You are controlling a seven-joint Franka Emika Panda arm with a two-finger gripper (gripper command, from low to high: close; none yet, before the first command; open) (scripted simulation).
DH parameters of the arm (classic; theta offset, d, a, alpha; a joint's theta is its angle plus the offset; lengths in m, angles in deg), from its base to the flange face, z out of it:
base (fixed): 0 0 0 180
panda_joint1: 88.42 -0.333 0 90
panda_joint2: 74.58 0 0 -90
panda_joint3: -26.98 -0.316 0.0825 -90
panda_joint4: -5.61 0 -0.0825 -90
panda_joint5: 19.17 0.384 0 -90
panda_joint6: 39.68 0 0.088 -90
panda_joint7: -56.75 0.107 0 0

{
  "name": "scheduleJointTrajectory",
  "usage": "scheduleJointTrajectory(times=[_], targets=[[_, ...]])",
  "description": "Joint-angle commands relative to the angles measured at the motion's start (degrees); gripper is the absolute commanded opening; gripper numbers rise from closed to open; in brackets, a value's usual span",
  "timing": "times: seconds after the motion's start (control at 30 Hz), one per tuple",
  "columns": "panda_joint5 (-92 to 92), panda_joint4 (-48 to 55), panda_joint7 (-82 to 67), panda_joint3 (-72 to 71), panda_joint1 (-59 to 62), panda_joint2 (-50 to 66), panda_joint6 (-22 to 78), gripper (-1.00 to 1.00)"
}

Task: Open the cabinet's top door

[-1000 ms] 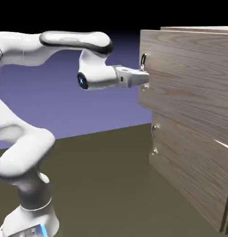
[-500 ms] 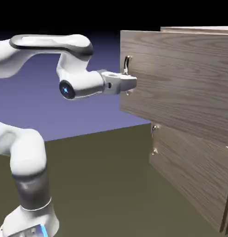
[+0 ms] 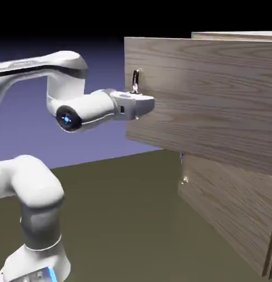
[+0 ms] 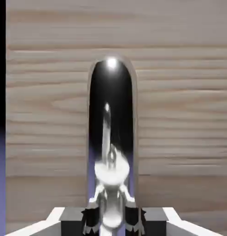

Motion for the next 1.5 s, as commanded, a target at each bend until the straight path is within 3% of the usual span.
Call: scheduleJointTrajectory(times=[0.0,0.33,0.63,0.9,1.47], targets=[[-2.42,-0.68,1.72,0.87,0.46,-1.24,1.02,-1.0],[-27.32,-4.3,14.25,15.34,10.72,-12.01,20.03,-1.0],[-45.57,1.12,16.48,34.03,17.11,-12.0,40.37,-1.0],[-58.89,14.79,16.29,50.2,12.03,-6.69,58.89,-1.0],[-70.46,50.09,19.48,67.82,-14.35,-2.5,88.33,-1.0]])
